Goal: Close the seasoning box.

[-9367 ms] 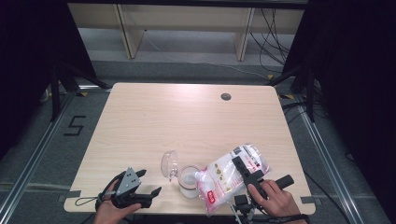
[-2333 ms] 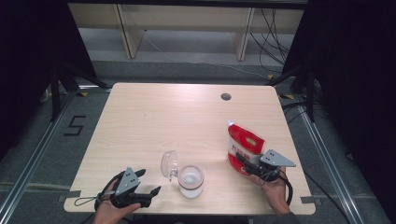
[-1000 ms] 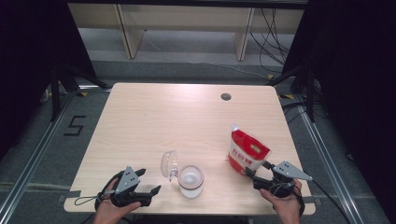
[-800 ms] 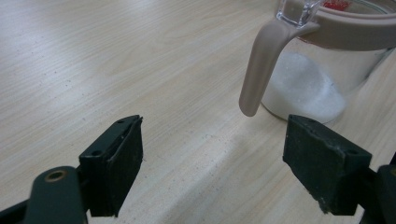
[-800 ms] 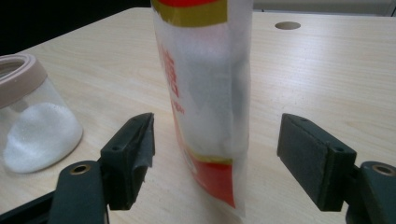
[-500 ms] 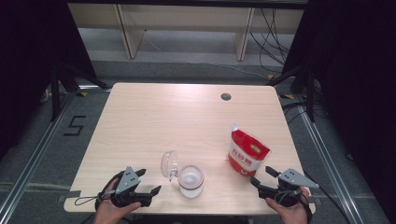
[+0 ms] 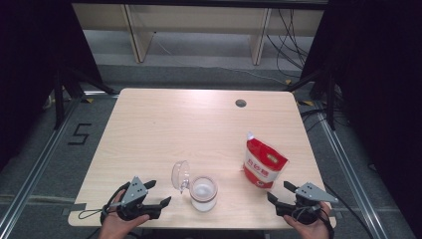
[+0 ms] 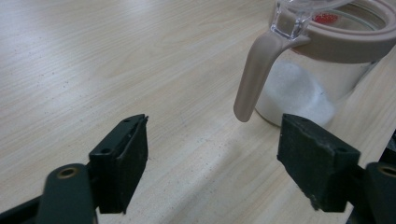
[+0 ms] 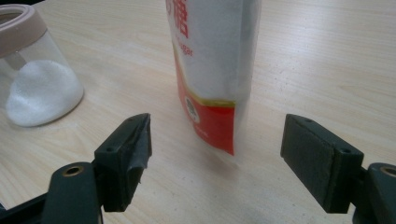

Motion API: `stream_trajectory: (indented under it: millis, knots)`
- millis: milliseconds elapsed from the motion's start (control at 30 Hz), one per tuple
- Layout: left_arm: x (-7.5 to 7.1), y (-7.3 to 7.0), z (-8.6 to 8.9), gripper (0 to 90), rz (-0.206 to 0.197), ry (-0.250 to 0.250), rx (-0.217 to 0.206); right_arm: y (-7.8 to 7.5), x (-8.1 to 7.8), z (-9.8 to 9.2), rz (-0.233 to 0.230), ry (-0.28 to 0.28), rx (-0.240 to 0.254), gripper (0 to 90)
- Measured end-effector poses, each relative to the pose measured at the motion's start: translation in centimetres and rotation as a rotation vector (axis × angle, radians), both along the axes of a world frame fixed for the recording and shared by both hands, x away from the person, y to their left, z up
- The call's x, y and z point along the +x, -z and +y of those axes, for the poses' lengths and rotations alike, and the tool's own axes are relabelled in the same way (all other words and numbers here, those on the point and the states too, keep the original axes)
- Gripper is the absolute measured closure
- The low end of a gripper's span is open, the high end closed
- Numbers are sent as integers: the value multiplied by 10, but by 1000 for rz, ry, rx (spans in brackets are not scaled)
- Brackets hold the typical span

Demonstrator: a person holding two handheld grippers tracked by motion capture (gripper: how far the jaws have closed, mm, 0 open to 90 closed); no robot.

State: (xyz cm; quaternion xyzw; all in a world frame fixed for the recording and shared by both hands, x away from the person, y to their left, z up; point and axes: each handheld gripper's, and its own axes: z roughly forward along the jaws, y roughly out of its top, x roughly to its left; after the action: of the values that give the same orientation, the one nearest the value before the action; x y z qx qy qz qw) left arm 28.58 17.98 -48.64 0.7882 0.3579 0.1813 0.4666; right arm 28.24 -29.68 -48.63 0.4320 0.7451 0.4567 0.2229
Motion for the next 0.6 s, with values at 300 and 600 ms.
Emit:
stream_trajectory:
  millis: [300,600]
  knots:
    - [-9,-12,-2,772,-63,1,11,-1,0,1,18,1,-9,256]
    - [-8,-20,-11,895,-85,43,15,-2,0,2,10,1,-19,260]
